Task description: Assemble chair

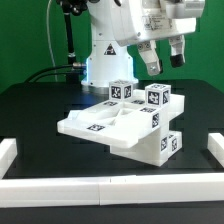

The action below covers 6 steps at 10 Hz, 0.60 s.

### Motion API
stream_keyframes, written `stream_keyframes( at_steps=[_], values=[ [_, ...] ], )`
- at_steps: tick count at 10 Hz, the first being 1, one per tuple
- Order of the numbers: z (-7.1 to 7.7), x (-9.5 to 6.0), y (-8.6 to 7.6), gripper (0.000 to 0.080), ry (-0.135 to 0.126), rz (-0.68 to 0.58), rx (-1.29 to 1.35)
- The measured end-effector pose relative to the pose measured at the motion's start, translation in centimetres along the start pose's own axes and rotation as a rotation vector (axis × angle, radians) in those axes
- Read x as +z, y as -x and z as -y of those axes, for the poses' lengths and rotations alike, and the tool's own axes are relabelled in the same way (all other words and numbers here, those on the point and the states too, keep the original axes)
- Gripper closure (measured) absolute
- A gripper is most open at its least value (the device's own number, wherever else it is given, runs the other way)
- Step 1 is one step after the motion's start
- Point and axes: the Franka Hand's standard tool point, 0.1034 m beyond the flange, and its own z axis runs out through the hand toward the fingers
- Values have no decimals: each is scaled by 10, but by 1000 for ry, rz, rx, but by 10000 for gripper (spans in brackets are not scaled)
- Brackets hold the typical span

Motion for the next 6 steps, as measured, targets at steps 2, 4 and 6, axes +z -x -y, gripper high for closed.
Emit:
stream_keyframes(
  at_steps=[2,4,6],
  values=[
    [0,0,0,150,0,0,0],
    [0,0,0,150,0,0,-1],
    [0,0,0,150,0,0,-1]
  ],
)
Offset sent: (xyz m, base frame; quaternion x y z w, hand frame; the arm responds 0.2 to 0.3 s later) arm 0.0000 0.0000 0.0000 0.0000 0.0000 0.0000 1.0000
